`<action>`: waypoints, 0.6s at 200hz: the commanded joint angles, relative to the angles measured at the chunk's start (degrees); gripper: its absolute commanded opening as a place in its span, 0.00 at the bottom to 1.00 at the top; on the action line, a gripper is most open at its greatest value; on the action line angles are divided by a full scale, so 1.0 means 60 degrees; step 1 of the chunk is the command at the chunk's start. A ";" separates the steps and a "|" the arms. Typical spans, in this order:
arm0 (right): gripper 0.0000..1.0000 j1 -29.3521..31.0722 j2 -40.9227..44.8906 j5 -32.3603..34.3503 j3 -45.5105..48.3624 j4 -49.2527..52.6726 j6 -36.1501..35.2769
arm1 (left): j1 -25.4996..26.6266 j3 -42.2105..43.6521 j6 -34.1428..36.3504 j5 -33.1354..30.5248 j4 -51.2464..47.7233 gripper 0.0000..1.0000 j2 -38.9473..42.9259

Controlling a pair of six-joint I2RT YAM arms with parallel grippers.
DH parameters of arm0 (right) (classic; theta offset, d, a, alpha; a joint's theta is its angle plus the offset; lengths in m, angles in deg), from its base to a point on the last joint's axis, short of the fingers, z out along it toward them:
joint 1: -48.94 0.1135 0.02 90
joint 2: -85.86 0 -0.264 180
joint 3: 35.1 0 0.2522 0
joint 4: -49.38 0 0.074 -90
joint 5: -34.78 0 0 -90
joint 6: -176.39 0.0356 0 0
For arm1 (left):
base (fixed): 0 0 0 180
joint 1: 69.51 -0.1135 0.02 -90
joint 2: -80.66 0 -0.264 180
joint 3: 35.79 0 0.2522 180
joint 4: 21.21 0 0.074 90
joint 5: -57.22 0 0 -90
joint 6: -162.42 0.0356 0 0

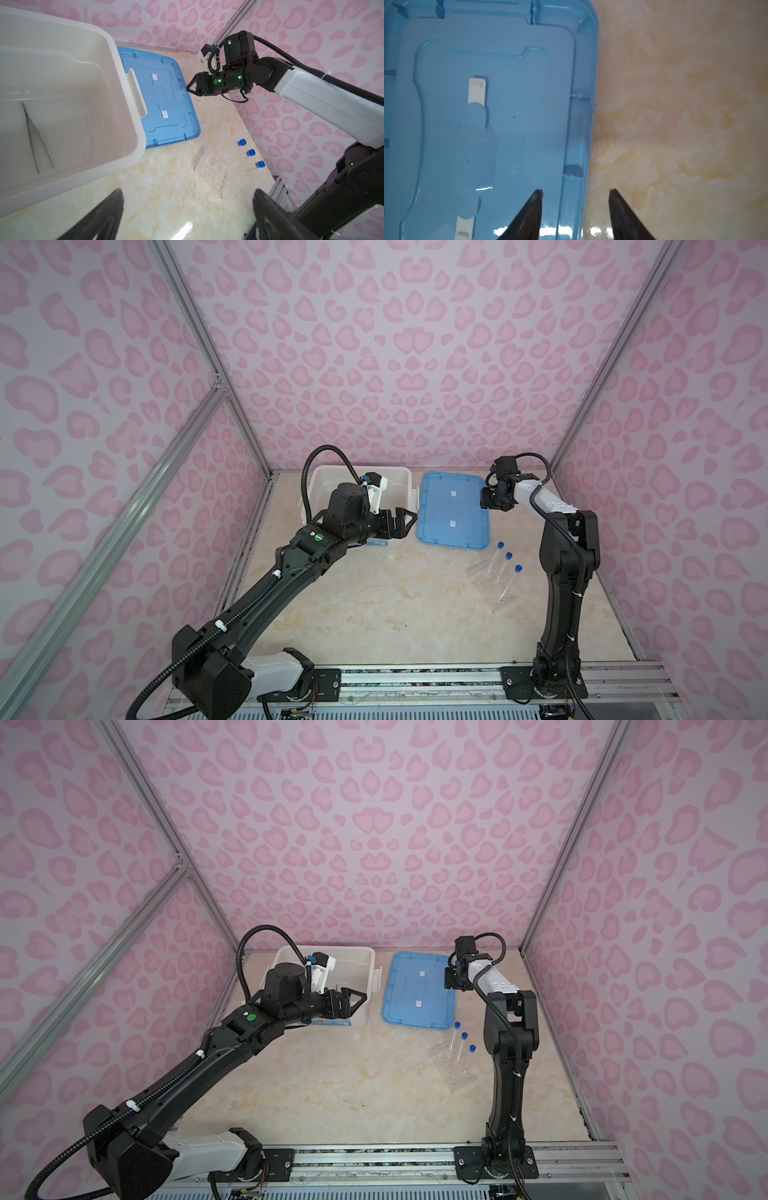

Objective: Organize the chemistry lab equipment

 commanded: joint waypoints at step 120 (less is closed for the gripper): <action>0.16 -0.0062 -0.0364 -0.0200 0.0902 0.0045 -0.0177 | -0.0009 0.0547 -0.0054 -0.0220 -0.0008 0.98 0.0373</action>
